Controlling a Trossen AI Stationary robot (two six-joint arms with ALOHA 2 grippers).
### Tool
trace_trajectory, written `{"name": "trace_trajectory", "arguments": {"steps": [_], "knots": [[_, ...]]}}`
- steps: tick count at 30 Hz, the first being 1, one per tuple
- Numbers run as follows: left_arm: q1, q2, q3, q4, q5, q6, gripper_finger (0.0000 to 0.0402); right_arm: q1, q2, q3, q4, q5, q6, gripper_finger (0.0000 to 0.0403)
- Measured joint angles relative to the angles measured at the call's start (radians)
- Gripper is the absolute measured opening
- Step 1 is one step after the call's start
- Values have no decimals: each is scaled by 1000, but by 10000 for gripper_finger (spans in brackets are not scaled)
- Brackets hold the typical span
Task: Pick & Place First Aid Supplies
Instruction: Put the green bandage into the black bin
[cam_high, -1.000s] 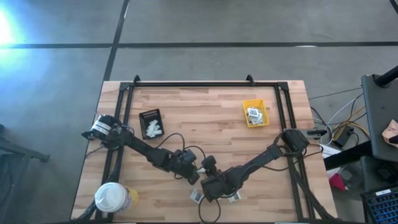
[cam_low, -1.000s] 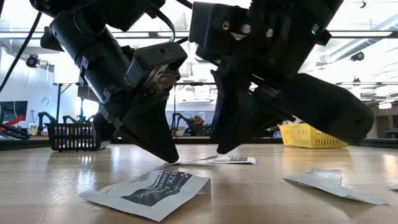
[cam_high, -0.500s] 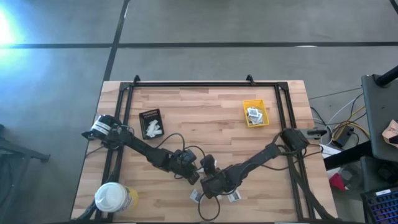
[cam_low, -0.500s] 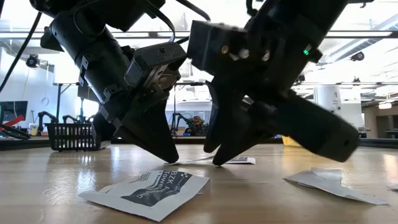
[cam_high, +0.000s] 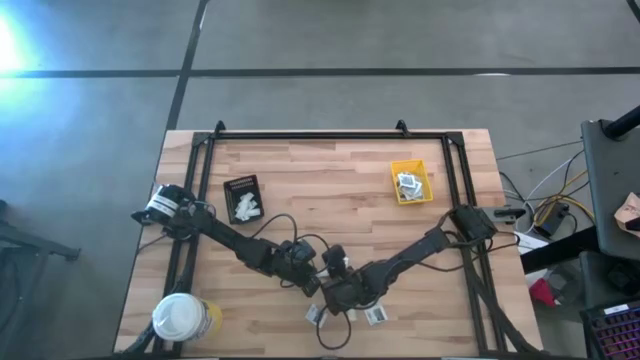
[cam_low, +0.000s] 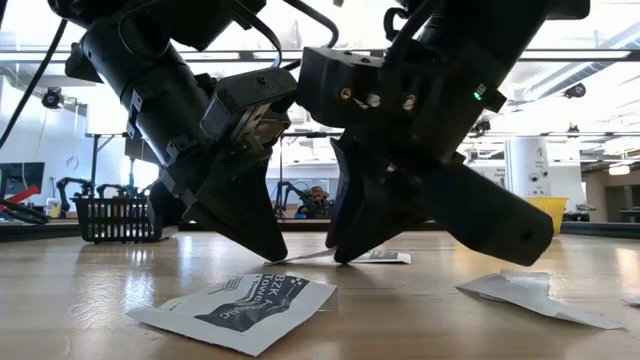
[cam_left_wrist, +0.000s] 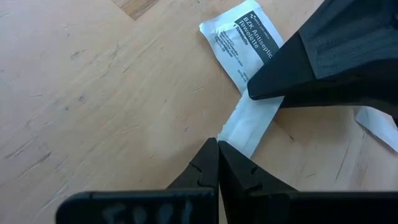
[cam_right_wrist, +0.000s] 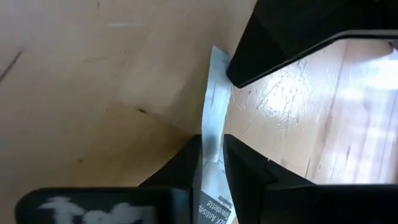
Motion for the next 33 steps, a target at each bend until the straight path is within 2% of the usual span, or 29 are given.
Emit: {"name": "trace_trajectory", "arguments": {"steps": [9, 27, 33], "knots": [[0, 0, 0, 0, 7, 0, 3, -4, 0, -1, -4, -1, 28, 11], [0, -20, 1, -9, 22, 159, 4, 11, -3, 0, -72, 0, 97, 8], [2, -21, 1, -10, 21, 159, 44, 18, -6, 0, -69, 0, 100, 8]]}}
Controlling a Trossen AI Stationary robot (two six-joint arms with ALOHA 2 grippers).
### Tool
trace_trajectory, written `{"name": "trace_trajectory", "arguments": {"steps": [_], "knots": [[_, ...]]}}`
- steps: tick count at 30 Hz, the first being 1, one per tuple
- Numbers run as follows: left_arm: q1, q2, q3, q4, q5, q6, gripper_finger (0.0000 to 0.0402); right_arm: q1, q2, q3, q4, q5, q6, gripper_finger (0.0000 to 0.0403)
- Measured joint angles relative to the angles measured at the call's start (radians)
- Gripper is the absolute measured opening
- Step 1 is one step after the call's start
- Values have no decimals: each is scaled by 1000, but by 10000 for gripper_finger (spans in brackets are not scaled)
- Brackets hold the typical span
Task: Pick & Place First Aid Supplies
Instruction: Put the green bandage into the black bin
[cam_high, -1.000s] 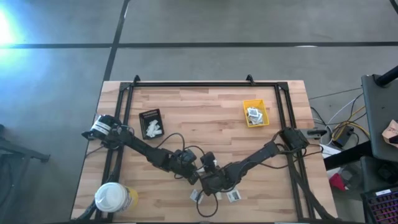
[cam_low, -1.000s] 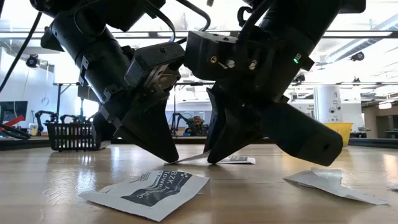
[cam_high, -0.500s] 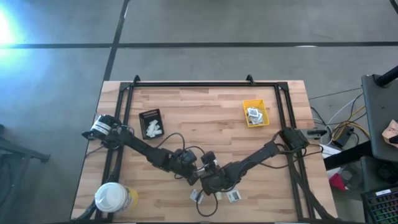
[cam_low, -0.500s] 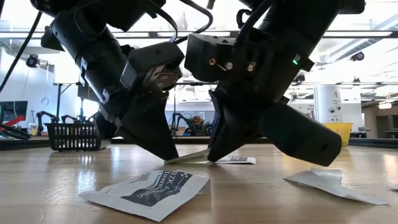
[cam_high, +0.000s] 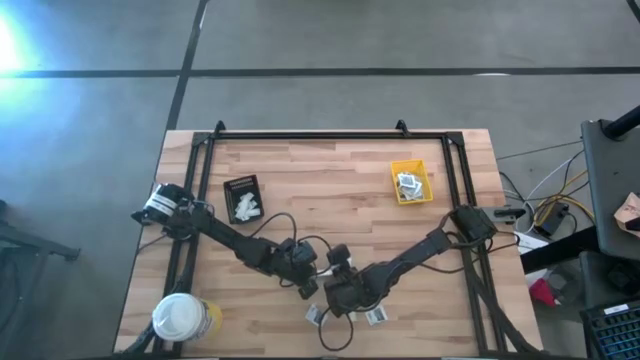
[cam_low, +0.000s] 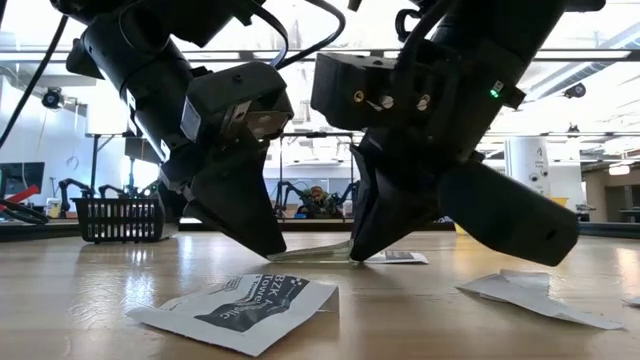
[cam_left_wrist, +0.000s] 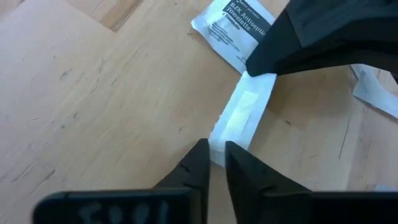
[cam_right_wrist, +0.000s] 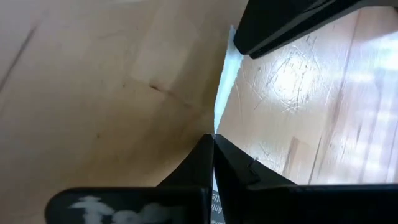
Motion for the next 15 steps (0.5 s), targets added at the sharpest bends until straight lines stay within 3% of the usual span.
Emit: {"name": "trace_trajectory", "arguments": {"steps": [9, 15], "knots": [[3, -1, 0, -2, 1, 0, 144, 0, -16, 0, -23, -1, 16, 8], [5, -2, 0, -4, 4, 0, 151, 0, -29, 0, -18, -9, 18, 8]]}}
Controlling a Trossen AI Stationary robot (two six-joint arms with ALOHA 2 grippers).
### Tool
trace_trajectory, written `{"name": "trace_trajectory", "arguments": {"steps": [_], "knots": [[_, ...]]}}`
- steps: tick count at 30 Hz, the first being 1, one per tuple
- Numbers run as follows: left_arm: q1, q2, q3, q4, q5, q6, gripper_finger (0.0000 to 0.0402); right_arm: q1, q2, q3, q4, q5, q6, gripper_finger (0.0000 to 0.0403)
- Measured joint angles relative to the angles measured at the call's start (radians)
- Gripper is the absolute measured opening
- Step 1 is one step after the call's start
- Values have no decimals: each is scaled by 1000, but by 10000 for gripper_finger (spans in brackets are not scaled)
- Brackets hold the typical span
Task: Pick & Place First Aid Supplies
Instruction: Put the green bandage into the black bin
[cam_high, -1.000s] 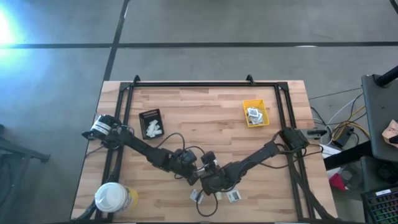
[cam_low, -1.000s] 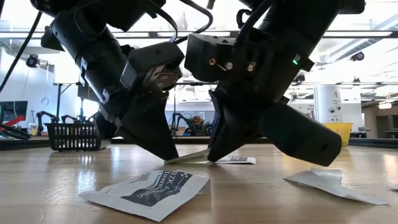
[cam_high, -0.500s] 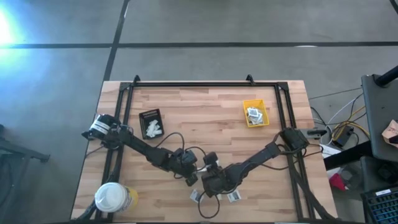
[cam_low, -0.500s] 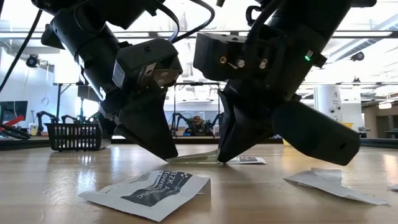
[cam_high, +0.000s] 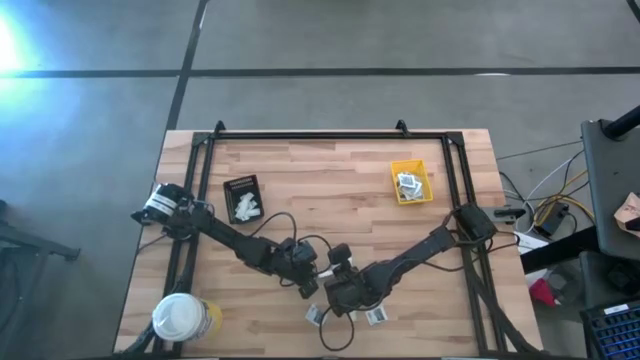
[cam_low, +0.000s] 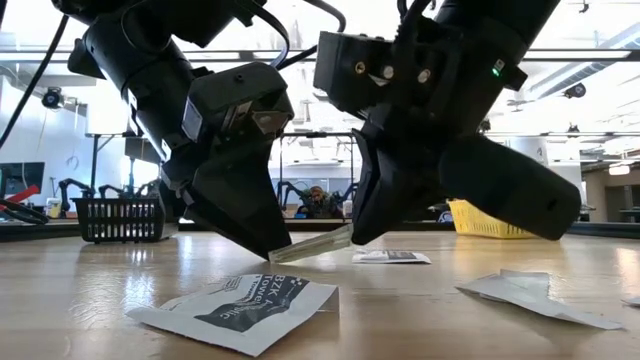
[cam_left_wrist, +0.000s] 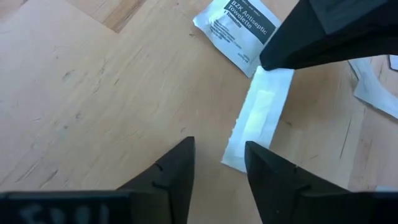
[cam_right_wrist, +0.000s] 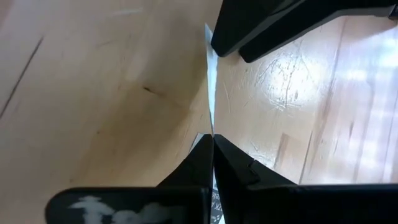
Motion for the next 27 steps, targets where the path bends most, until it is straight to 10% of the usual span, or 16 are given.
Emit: {"name": "trace_trajectory", "arguments": {"steps": [27], "knots": [[-2, 30, 0, 12, 75, -55, 135, -7, 2, -11, 74, -74, -42, 8]]}}
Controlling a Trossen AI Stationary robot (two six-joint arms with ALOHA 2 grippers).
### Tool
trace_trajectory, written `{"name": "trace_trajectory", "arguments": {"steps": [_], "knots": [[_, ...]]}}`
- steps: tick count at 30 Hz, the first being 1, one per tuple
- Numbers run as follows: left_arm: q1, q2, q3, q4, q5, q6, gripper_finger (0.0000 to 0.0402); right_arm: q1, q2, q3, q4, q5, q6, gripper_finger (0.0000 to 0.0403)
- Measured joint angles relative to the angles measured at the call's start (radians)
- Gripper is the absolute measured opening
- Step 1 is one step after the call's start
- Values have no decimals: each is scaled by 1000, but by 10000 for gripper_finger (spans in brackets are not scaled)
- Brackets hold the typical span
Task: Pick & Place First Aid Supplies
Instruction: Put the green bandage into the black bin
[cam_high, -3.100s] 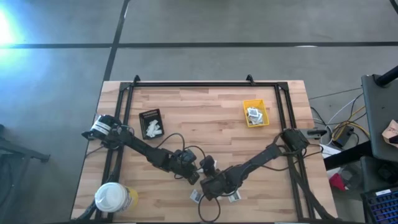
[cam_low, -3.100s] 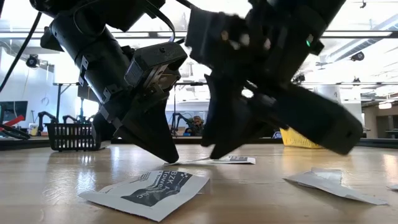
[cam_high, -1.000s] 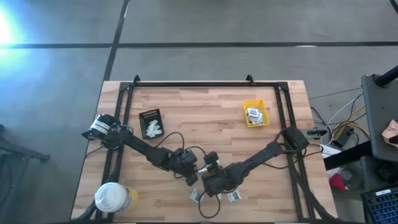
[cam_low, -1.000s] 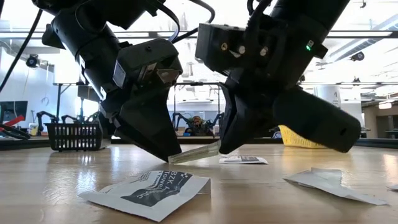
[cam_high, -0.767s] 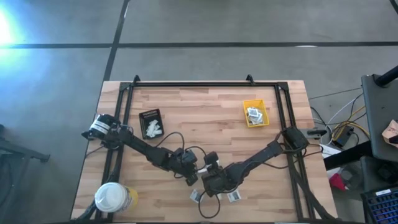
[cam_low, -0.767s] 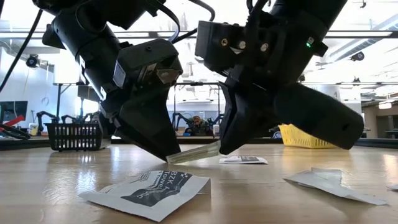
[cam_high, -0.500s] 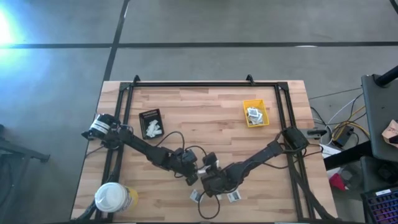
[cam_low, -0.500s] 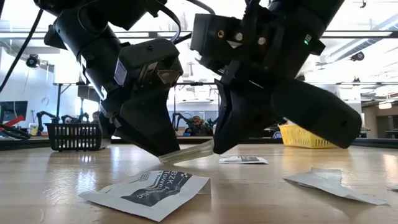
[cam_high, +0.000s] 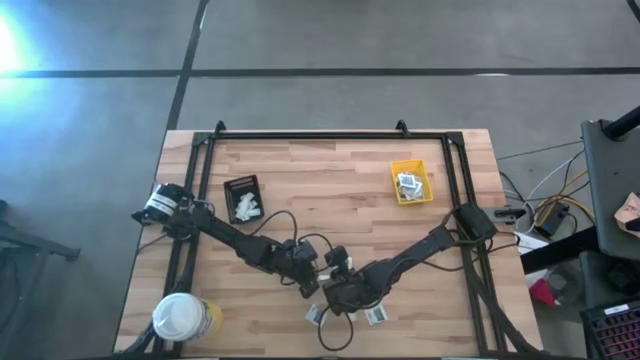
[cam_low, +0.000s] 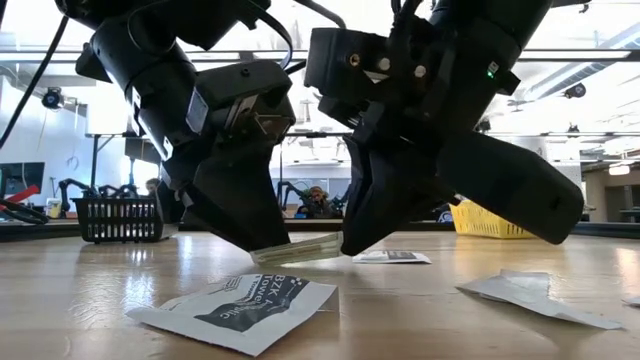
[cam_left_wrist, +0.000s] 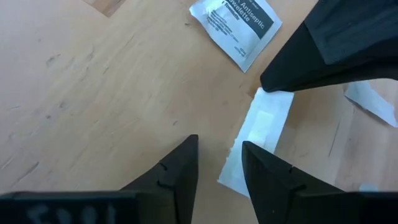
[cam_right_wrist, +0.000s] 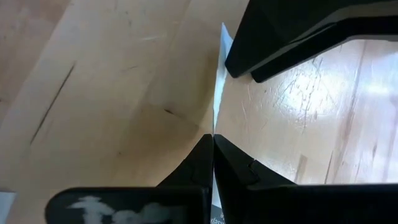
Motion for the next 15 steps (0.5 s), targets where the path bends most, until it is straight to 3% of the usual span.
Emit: {"name": "trace_trajectory", "arguments": {"steps": [15], "knots": [[-11, 9, 1, 1, 24, -30, 135, 0, 0, 3, 6, 0, -4, 8]]}}
